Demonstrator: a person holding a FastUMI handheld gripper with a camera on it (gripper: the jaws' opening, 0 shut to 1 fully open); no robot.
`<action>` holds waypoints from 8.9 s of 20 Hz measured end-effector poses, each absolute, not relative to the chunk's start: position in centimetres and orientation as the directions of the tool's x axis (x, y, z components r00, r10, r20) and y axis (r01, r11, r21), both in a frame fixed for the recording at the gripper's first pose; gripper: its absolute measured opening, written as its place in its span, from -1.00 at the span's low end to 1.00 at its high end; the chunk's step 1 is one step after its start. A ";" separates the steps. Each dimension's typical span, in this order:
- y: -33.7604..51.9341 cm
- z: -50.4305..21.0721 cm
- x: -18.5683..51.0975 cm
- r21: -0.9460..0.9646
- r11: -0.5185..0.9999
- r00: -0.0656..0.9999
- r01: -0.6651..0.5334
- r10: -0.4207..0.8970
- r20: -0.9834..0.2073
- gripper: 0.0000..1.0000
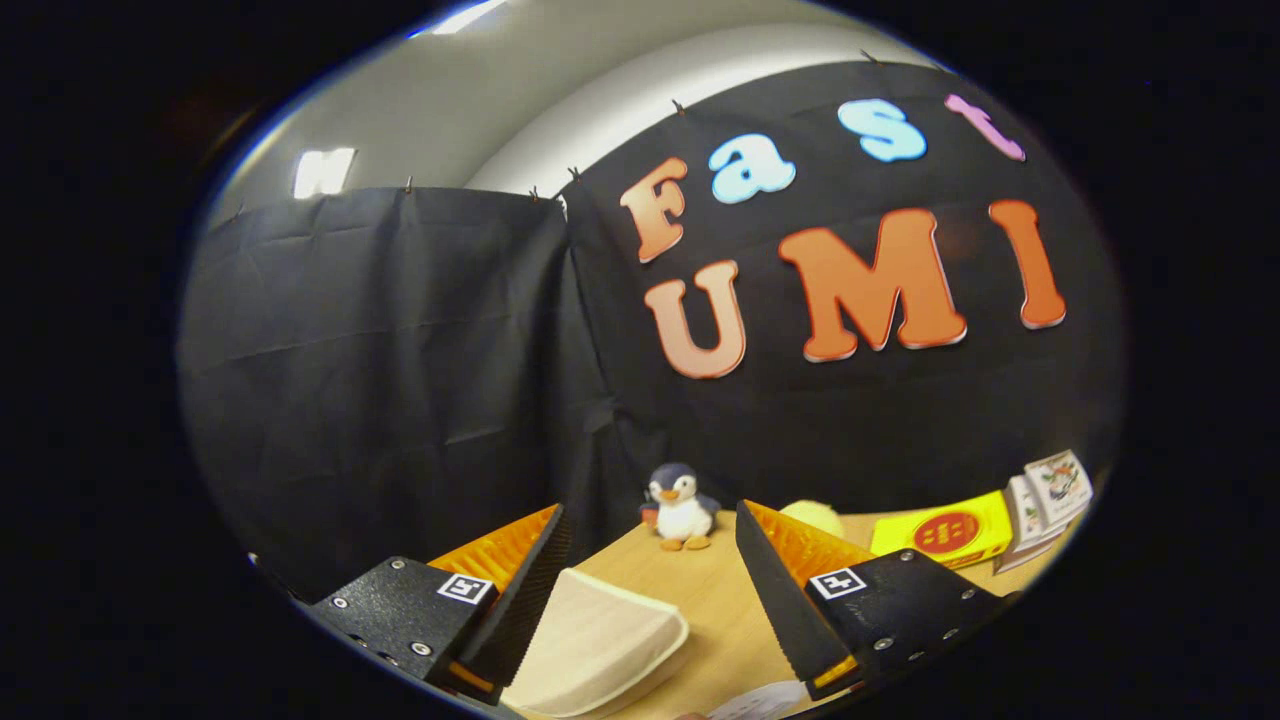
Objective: Open the storage box then place both shoes into the box .Put the left shoe in first, then the right shoe, with the right side of both shoes facing outward in a uniform manner.
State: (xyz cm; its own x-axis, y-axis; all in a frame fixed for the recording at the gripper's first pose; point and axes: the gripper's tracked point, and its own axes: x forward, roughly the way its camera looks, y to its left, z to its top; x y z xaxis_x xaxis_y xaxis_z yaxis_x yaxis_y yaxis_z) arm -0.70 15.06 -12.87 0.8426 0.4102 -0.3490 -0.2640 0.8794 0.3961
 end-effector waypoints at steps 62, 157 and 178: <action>52.4 -15.1 -2.5 0.826 0.543 0.220 -0.149 0.833 -0.508 0.55; 35.3 -35.8 -5.2 0.151 0.955 0.148 0.255 0.116 -0.982 -0.89; 17.1 -25.8 -8.5 0.248 0.963 0.453 0.106 0.176 -0.874 0.78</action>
State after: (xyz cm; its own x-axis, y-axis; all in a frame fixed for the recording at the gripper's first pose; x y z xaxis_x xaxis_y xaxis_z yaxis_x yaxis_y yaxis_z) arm -8.48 17.07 -25.76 0.4528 0.1757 -0.8741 0.1058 0.9629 0.2483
